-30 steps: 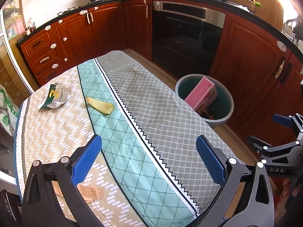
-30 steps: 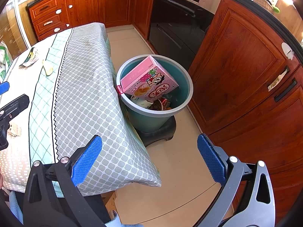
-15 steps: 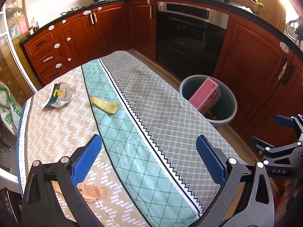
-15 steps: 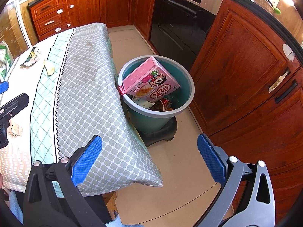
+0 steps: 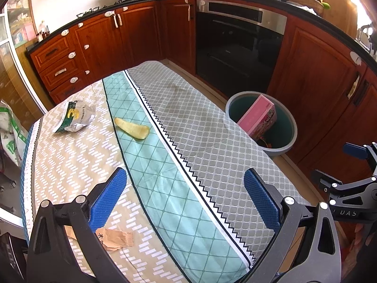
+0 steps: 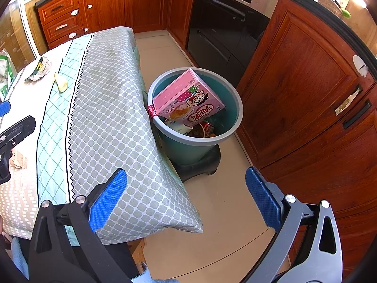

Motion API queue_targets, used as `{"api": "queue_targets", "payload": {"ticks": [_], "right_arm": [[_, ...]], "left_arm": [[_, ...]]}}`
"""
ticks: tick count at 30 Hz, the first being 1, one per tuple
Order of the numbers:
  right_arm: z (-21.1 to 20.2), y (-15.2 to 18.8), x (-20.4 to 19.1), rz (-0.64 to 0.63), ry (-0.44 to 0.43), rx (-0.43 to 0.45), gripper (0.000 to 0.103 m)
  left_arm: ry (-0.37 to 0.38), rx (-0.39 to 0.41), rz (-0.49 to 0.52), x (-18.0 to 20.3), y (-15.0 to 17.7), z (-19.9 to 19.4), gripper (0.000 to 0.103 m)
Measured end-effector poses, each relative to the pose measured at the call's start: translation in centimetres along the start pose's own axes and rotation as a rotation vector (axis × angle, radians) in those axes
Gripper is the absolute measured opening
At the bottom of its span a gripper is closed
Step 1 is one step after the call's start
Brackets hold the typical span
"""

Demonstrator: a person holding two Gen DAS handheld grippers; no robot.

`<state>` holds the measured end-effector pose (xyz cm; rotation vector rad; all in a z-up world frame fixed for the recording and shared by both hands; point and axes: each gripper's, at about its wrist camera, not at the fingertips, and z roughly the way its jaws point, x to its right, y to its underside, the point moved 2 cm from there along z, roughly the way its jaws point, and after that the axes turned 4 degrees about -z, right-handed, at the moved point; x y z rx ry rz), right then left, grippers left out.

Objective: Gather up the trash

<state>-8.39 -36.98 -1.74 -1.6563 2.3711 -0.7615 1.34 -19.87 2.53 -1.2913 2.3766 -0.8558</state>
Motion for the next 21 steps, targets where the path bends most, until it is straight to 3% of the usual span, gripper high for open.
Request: {"api": "queue_targets", "payload": {"ticks": [21], "right_arm": [[-0.04,-0.22,0.08,0.0,-0.003,0.002,0.097]], "left_arm": [[-0.013,-0.028,-0.018,-0.61,0.2,0.04,0.1]]}}
